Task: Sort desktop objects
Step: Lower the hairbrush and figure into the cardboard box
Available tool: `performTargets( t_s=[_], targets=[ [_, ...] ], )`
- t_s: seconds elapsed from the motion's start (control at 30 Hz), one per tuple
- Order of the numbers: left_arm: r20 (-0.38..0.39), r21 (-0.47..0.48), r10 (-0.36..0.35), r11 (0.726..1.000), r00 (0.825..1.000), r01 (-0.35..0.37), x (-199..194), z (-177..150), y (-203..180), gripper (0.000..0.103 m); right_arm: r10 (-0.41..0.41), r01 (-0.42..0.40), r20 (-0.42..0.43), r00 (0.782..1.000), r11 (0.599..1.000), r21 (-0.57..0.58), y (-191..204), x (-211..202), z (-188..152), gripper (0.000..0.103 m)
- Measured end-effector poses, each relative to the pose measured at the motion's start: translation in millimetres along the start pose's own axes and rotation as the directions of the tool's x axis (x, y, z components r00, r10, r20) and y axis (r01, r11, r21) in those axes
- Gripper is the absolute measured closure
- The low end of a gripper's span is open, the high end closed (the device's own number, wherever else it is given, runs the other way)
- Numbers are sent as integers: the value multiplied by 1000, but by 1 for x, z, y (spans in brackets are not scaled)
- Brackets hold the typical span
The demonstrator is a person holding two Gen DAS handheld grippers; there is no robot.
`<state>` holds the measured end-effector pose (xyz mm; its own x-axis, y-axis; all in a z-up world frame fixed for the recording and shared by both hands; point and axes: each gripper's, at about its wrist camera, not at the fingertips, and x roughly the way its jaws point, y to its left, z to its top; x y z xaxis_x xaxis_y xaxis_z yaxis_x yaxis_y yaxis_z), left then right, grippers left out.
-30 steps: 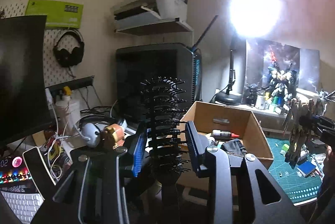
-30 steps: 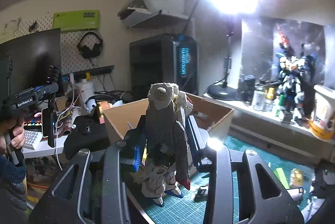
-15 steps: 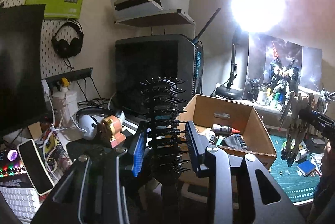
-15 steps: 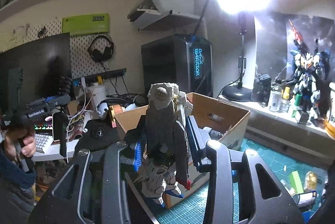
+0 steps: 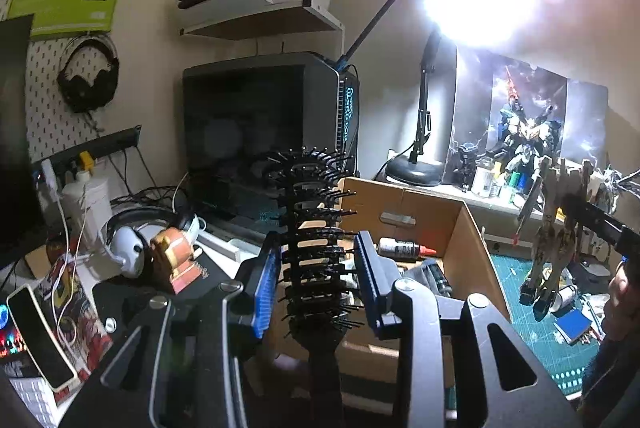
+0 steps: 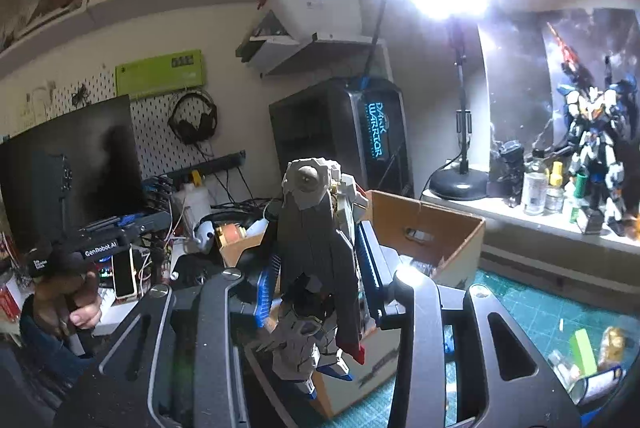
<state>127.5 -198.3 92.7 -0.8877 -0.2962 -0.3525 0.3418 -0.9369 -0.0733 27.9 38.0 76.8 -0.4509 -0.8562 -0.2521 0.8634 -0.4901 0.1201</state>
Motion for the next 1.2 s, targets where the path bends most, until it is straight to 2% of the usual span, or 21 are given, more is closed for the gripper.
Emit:
performTargets(
  t_s=[0.3,0.4,0.6,0.93,1.2],
  targets=[
    [23,38,7,999,1000,-8,45,49,-18,67,-21,21,1,1000,999,-44,-9,43,44,69],
    [14,49,5,999,1000,-6,69,63,-23,67,-39,39,-2,999,998,-39,-15,67,53,68],
    [-39,77,4,997,999,-1,129,80,-37,67,-52,51,-61,997,999,-13,-34,111,55,69],
    [-167,76,26,997,986,-13,208,81,-53,67,-68,77,-182,981,996,41,-71,170,50,68],
    [-238,39,40,999,970,-32,242,76,-45,67,-83,98,-250,965,994,48,-82,197,43,68]
  ],
)
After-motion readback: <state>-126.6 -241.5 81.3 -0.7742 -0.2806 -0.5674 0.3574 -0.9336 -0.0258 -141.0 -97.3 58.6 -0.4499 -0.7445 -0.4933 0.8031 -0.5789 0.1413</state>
